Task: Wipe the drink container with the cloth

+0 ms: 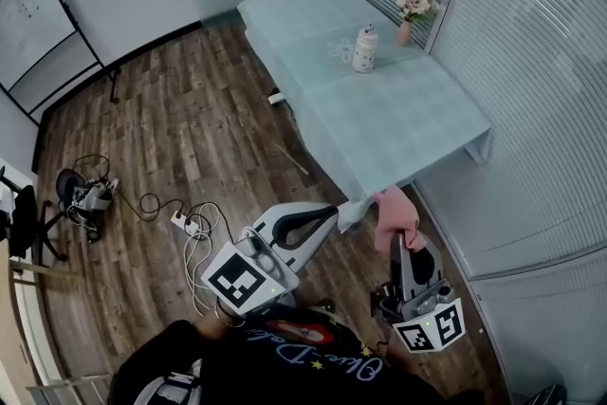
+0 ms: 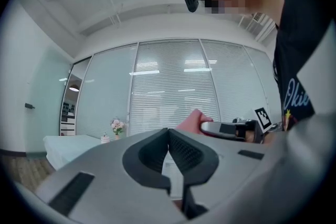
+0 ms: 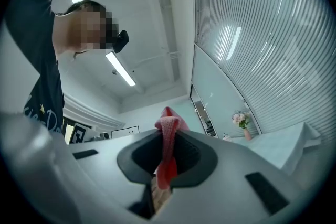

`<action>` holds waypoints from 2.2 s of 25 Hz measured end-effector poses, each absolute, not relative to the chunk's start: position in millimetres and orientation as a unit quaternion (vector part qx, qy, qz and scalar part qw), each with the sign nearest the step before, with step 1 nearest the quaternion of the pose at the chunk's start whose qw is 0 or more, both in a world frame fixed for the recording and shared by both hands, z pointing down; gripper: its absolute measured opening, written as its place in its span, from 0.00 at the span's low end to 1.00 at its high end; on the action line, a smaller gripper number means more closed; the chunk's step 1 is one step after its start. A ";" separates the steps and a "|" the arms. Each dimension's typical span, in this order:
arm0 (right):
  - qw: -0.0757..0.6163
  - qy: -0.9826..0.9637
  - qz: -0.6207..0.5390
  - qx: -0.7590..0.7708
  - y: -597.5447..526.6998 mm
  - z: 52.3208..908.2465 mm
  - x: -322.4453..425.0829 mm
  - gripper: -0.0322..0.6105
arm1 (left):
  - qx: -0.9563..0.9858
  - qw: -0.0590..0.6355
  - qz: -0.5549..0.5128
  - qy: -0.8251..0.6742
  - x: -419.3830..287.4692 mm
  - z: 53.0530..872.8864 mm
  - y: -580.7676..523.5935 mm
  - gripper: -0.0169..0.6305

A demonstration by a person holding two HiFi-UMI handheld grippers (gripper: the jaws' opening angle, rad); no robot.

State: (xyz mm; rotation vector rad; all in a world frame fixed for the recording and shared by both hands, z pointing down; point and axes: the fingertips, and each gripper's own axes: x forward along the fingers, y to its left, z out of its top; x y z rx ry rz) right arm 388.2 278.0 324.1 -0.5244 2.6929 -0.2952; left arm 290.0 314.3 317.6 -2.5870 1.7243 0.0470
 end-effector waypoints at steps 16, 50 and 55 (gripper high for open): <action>0.163 0.964 -0.114 -0.177 258.8 345.7 412.1 0.09 | -0.829 0.005 -0.003 0.559 316.2 335.1 291.0 0.03; 0.117 0.970 -0.097 -0.190 170.0 343.5 211.5 0.09 | -0.832 -0.002 0.042 0.554 111.9 336.3 189.5 0.03; 0.110 0.970 -0.099 -0.193 166.2 347.0 179.6 0.09 | -0.832 -0.007 0.045 0.552 80.7 339.6 184.7 0.03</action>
